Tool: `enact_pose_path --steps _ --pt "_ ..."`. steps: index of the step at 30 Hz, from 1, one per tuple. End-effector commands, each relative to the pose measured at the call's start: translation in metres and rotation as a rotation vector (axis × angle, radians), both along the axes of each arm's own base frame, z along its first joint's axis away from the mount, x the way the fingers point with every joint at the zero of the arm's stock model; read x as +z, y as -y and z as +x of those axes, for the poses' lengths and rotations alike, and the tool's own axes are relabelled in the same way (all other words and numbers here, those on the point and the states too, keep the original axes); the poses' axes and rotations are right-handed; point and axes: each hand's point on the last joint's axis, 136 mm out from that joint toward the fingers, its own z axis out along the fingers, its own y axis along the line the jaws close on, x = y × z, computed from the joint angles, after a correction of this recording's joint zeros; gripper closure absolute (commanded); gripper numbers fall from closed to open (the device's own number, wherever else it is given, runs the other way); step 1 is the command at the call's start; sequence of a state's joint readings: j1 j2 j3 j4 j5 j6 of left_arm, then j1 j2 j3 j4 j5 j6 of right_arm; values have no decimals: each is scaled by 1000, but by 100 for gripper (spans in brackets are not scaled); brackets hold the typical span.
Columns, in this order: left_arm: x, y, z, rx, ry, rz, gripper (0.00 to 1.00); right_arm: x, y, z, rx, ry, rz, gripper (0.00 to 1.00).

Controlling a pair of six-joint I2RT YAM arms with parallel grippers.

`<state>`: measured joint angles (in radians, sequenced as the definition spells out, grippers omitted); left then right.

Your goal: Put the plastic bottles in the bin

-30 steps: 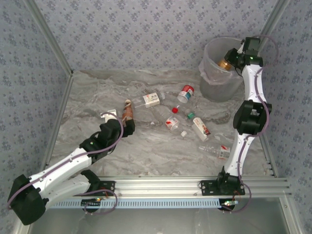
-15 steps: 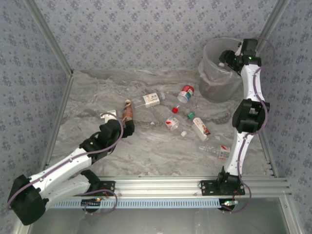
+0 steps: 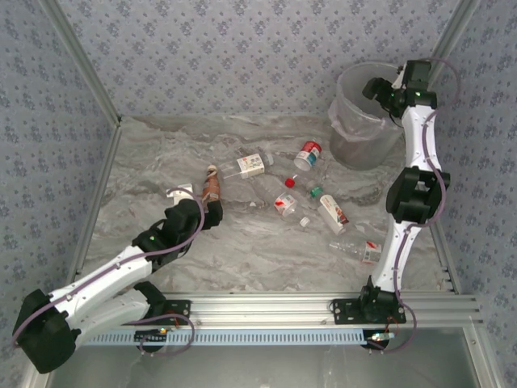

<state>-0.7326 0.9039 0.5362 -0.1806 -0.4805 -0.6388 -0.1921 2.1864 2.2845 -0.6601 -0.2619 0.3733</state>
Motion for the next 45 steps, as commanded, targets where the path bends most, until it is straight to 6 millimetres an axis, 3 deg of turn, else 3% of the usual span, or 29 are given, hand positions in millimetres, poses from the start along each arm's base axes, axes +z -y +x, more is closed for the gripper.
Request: enact_pose_path --steps 1,13,16,19,25,28,34,41,45 --pt "2 -5 1 27 13 -13 1 44 -4 -15 16 68 -37 11" --pt "2 -11 6 74 28 -33 0 93 -11 -56 -10 148 -117 0" --pt "1 -12 7 77 29 -42 1 104 -19 -75 5 165 -142 0" --pt "5 0 8 14 70 -102 1 110 -28 -99 22 167 -189 0" --pt "9 1 10 -3 116 -111 1 105 -50 -152 45 158 -267 0" --pt "14 10 10 -74 133 -92 1 101 -73 -175 120 192 -276 0" --pt "18 9 14 -69 140 -68 1 65 -121 -215 337 148 -336 0" --pt "20 13 19 -63 134 -83 0 -22 -155 -248 534 -141 -396 0" --pt "22 16 21 -73 134 -91 1 -65 -161 -259 590 -307 -486 0"
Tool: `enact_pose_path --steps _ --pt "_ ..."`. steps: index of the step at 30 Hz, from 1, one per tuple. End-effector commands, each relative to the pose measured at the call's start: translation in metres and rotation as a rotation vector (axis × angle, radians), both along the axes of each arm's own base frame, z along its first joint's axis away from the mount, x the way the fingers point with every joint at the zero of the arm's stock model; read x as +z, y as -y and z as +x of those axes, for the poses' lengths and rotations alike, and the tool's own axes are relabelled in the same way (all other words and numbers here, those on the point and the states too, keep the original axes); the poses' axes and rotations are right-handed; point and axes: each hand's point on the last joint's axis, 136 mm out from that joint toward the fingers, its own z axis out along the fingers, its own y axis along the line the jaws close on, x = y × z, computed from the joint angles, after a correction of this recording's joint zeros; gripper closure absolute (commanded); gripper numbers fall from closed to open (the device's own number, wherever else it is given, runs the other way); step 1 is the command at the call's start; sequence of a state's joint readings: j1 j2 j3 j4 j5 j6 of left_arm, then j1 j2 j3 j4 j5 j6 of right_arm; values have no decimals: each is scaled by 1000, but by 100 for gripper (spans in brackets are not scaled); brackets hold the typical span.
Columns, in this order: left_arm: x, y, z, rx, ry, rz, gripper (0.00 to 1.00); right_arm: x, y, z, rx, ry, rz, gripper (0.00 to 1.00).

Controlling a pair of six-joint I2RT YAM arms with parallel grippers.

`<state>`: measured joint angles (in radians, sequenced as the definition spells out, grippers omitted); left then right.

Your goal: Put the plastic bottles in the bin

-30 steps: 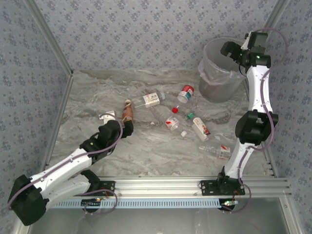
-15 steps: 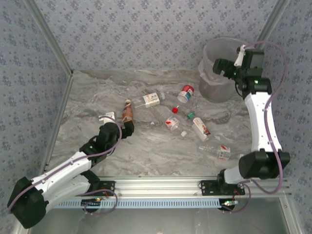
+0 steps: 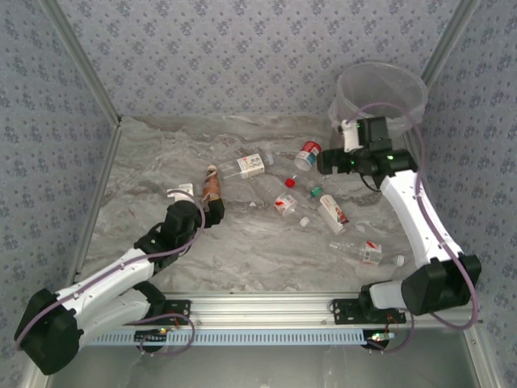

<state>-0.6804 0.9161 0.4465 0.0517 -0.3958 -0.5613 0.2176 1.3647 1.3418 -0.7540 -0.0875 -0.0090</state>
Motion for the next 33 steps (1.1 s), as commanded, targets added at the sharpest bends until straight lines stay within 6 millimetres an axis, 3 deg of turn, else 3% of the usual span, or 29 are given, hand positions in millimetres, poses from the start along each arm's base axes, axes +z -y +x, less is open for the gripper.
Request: enact_pose_path --steps 1,6,15,22,33 --pt "23 8 8 -17 49 -37 1 -45 5 -21 39 -169 -146 0" --pt "20 10 10 -19 36 -35 1 -84 5 -36 76 -335 -232 0" --pt "15 13 10 -23 16 -44 1 -135 12 -50 66 -560 -296 0" --pt "16 10 10 -6 16 -46 0 -163 19 -52 25 -657 -354 0" --pt "15 11 10 -7 7 -47 0 -203 13 -49 47 -706 -379 2"
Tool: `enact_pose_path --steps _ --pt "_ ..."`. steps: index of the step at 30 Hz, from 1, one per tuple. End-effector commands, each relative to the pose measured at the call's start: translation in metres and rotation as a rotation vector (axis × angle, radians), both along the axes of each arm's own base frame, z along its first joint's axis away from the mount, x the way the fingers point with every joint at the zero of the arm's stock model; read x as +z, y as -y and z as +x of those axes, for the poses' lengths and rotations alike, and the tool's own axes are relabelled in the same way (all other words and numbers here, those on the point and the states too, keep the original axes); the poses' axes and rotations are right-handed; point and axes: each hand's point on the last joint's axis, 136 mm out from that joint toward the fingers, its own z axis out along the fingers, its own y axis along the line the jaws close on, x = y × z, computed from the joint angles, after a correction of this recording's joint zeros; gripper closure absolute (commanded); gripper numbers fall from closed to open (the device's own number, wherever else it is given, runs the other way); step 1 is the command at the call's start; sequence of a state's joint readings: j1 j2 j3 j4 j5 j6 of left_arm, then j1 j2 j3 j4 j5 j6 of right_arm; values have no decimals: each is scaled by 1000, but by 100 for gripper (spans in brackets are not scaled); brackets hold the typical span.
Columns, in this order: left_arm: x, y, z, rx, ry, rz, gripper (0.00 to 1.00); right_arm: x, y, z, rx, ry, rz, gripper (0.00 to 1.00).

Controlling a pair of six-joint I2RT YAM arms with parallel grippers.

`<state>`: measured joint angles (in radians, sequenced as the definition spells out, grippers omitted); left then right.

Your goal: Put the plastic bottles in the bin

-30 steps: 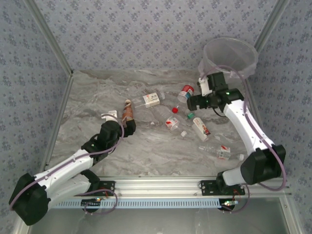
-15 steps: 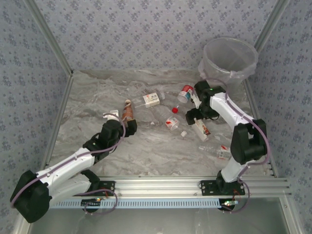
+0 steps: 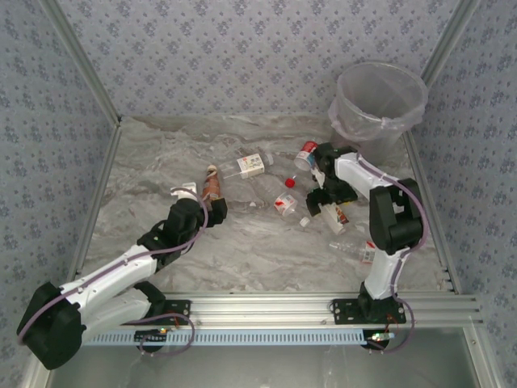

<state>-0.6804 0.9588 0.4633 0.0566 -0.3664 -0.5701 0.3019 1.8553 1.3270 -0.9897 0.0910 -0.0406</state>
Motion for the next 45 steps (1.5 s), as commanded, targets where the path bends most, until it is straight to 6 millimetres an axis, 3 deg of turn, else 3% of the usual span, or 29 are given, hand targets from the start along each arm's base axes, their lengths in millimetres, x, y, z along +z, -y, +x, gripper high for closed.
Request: enact_pose_path --steps 1,3,13,19,25,31,45 --pt "20 3 7 16 32 -44 1 -17 1 -7 -3 -43 -14 7" --pt "19 3 7 17 30 -42 0 -23 2 -8 -4 -48 -21 14" --pt "21 8 10 -1 12 -27 1 -46 4 -10 31 -78 -33 19" --pt "19 14 12 -18 -3 -26 1 -49 9 -3 31 -58 -58 34" --pt "20 13 12 -12 -2 -27 1 -33 8 3 31 -14 -34 41" --pt "18 9 12 6 -2 -22 1 -11 11 4 28 30 -40 42" --pt "16 5 16 43 -15 -8 1 68 3 1 45 224 67 46"
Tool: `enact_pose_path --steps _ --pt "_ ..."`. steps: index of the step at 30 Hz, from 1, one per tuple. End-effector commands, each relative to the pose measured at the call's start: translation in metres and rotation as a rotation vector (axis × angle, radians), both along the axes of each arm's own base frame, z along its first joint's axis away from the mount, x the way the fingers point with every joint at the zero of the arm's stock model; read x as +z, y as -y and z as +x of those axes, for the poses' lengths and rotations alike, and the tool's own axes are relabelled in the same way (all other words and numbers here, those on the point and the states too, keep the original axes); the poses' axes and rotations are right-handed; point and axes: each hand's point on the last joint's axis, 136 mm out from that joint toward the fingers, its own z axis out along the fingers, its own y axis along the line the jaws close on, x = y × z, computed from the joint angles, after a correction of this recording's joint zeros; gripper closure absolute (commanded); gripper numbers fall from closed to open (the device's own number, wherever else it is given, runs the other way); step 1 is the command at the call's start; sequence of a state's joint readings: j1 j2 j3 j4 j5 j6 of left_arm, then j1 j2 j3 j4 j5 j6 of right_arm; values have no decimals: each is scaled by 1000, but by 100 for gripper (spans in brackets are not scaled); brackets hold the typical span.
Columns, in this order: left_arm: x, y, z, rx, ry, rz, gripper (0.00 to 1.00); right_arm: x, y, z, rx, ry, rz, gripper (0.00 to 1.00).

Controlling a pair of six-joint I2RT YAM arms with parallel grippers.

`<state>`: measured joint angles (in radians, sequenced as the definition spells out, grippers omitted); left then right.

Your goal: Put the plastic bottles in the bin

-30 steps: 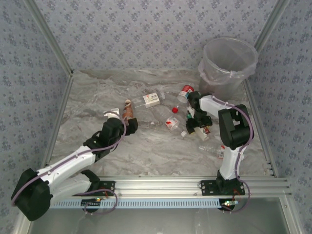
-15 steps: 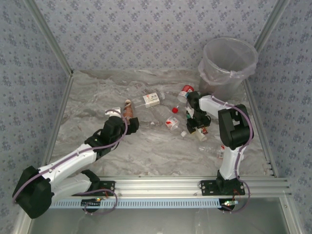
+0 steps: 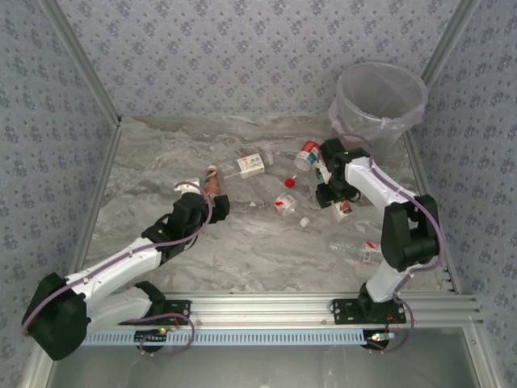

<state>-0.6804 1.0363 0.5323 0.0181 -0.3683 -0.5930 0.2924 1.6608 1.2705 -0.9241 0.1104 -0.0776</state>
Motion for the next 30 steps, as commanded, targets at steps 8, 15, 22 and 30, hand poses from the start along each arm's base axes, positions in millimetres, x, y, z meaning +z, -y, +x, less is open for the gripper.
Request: enact_pose_path --steps 8,15,22,30 --pt "16 7 9 -6 6 -14 1 64 -10 -5 25 169 127 49" --pt "13 9 10 -2 -21 -8 0 103 -13 3 5 301 217 51" --pt "9 6 14 32 -65 12 1 147 -20 17 -7 465 373 51" --pt "4 -2 14 80 -81 -6 1 189 -29 33 28 585 472 52"
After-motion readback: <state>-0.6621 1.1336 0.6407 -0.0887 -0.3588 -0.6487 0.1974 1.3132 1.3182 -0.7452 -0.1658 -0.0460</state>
